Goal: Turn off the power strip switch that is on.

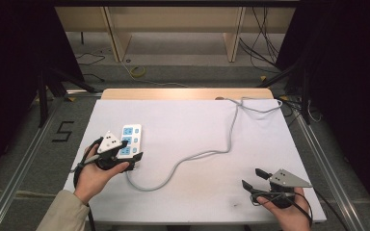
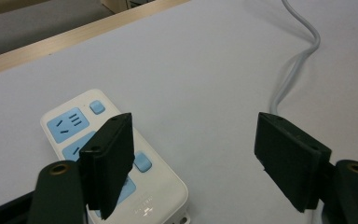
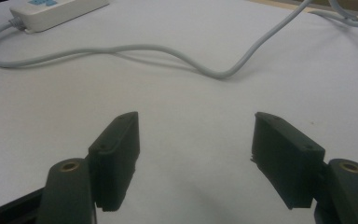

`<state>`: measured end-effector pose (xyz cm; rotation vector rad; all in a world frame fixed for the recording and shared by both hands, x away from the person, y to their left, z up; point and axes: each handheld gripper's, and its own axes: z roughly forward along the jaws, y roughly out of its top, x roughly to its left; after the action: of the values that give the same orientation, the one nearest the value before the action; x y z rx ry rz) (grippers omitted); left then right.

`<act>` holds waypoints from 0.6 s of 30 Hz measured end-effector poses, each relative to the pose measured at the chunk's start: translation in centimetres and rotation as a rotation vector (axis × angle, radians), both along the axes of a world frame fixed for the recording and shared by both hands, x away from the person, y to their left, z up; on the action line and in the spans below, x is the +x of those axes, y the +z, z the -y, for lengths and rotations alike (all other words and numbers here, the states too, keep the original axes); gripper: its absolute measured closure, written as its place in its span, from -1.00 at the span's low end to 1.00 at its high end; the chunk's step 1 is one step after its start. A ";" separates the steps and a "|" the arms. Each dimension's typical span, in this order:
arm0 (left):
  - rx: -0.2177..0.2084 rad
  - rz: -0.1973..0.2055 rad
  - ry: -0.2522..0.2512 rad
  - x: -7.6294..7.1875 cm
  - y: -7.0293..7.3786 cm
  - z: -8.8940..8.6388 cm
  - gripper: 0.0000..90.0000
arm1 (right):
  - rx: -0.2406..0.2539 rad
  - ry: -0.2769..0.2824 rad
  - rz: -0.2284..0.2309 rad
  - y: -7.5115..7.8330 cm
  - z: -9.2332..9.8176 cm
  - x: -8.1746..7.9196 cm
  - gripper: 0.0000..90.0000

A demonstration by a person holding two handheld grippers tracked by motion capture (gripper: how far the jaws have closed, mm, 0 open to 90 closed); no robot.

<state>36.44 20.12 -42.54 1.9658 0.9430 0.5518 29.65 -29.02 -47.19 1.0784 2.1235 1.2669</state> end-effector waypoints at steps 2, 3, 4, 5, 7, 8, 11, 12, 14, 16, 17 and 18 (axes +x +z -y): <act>-0.001 0.007 -0.012 -0.3 -0.2 0.1 -0.42 | -0.001 0.004 0.000 0.0 0.0 0.0 -0.26; 0.003 0.008 -0.021 -0.4 -0.3 0.1 -0.42 | 0.000 0.004 0.000 0.0 0.0 0.0 -0.26; 0.003 0.007 -0.024 -0.6 -0.4 0.1 -0.43 | -0.001 0.007 0.000 0.0 0.0 0.0 -0.26; 0.006 0.006 -0.031 -0.7 -0.4 0.1 -0.44 | -0.001 0.008 0.000 0.0 0.0 0.0 -0.26; 0.002 0.005 -0.045 -1.0 -0.6 0.0 -0.45 | -0.001 0.009 -0.002 0.0 0.0 0.0 -0.26; 0.002 0.006 -0.054 -1.1 -0.7 -0.1 -0.46 | 0.000 0.010 -0.002 0.0 0.0 0.0 -0.26; -0.001 0.000 -0.060 -1.5 -1.0 -0.4 -0.46 | -0.001 0.011 -0.003 0.0 0.0 0.0 -0.26; 0.002 -0.004 -0.060 -1.7 -1.2 -0.6 -0.46 | -0.001 0.012 -0.003 0.0 0.0 0.0 -0.26; 0.004 -0.002 -0.060 -2.0 -1.4 -0.9 -0.46 | 0.001 0.013 -0.003 0.0 -0.1 0.0 -0.26; 0.001 0.001 -0.055 -2.5 -1.6 -1.2 -0.46 | 0.000 0.015 -0.004 0.0 -0.1 0.0 -0.26; -0.001 0.004 -0.053 -2.7 -1.7 -1.3 -0.46 | 0.000 0.015 -0.003 0.0 -0.1 0.0 -0.26; 0.002 0.005 -0.053 -2.9 -1.7 -1.5 -0.45 | 0.001 0.016 -0.004 0.0 -0.1 0.0 -0.26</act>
<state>33.49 21.64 -44.29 1.9843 0.8848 0.5270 29.63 -28.93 -47.22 1.0672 2.1385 1.2745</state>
